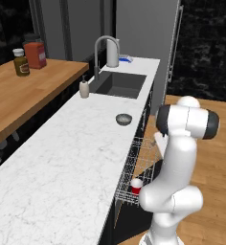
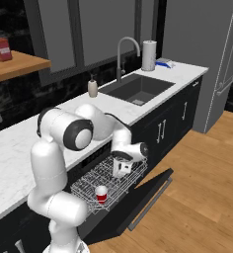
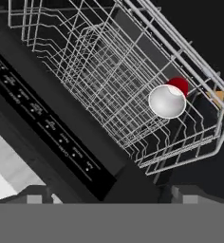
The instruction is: Pick up the cup and bowl from the counter, place them in the dishwasher, and close the dishwasher door.
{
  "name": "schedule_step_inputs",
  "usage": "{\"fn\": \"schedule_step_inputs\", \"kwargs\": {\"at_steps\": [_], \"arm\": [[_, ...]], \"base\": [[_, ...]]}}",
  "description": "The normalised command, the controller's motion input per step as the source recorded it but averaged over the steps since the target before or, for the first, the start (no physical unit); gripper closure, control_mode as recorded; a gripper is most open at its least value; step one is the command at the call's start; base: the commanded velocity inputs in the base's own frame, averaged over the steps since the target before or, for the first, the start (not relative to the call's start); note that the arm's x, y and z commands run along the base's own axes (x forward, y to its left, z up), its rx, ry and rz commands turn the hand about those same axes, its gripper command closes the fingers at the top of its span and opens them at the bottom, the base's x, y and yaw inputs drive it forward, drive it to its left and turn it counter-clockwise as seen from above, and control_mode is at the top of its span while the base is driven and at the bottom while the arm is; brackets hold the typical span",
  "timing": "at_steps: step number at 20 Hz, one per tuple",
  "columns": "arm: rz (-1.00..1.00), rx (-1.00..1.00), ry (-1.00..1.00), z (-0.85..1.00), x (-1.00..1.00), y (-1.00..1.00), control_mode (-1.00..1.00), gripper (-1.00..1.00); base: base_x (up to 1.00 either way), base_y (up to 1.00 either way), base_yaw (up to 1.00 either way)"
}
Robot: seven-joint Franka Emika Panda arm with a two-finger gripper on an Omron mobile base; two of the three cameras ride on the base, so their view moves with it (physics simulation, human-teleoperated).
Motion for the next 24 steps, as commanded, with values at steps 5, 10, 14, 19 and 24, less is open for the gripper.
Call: {"fn": "schedule_step_inputs", "kwargs": {"at_steps": [5,10,14,19,24], "arm": [[0.11,0.0,-0.01,1.0,0.04,-0.17,-1.0,-1.0],[0.17,0.0,0.0,0.6,0.48,0.03,-1.0,-1.0],[0.16,0.0,-0.06,0.14,0.7,0.2,-1.0,-1.0],[0.11,-0.01,-0.04,0.0,0.79,0.22,-1.0,-1.0],[0.07,0.0,-0.03,0.07,0.55,0.15,-1.0,-1.0]], "base": [[0.0,0.0,0.0],[0.0,0.0,0.0],[0.0,0.0,0.0],[0.0,0.0,0.0],[0.0,0.0,0.0]]}}
